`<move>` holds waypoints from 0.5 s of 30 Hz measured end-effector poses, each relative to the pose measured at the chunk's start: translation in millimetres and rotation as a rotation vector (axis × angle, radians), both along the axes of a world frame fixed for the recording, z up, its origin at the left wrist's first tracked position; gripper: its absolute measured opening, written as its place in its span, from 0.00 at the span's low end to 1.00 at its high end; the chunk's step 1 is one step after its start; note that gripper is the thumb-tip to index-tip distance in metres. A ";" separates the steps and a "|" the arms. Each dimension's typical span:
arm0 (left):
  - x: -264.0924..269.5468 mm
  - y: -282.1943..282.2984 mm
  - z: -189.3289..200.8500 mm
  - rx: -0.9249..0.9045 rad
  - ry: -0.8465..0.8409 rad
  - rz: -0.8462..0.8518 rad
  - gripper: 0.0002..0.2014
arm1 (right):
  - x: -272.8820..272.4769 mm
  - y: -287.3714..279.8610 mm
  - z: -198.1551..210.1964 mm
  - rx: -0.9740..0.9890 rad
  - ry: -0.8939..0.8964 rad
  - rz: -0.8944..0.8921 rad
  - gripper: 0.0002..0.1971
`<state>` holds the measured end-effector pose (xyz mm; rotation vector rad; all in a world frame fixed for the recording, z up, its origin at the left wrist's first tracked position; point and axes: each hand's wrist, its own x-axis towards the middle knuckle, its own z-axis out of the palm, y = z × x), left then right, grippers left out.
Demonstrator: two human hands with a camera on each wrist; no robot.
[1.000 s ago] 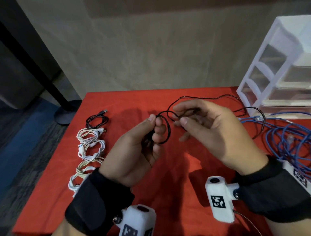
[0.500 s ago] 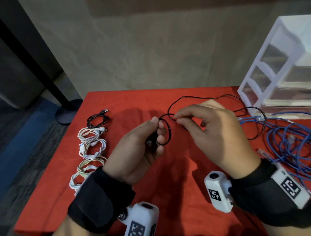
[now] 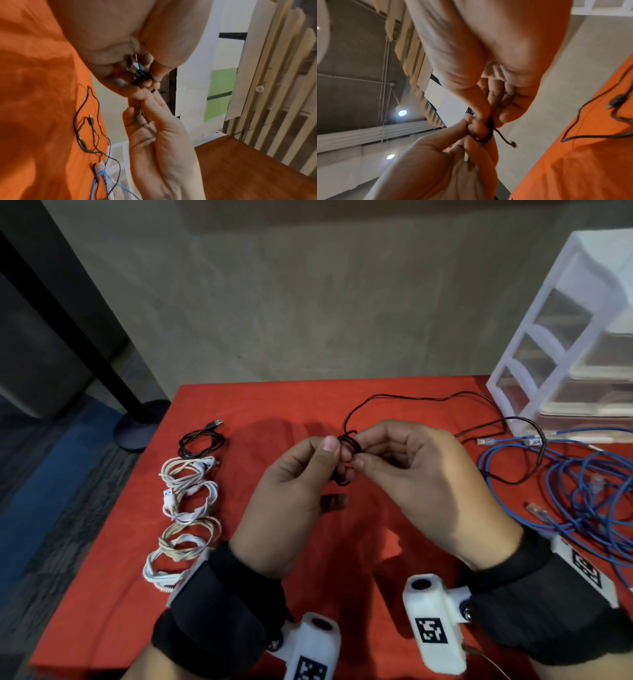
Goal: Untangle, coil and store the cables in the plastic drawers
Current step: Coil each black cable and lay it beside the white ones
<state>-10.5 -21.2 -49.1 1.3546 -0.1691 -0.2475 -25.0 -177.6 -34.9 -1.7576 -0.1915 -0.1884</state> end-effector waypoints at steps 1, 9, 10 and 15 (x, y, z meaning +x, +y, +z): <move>0.4 -0.6 -1.4 0.054 -0.046 0.031 0.12 | -0.3 0.5 -1.0 0.031 0.003 -0.018 0.09; 9.5 1.8 -14.0 0.349 -0.393 0.218 0.14 | -3.4 3.3 1.8 0.508 0.263 0.157 0.19; 9.3 1.4 -14.5 0.353 -0.399 0.229 0.13 | -3.8 3.8 0.4 0.471 0.252 0.173 0.21; 9.9 2.5 -16.0 0.330 -0.399 0.282 0.13 | -3.3 4.6 -3.9 0.085 0.058 0.054 0.16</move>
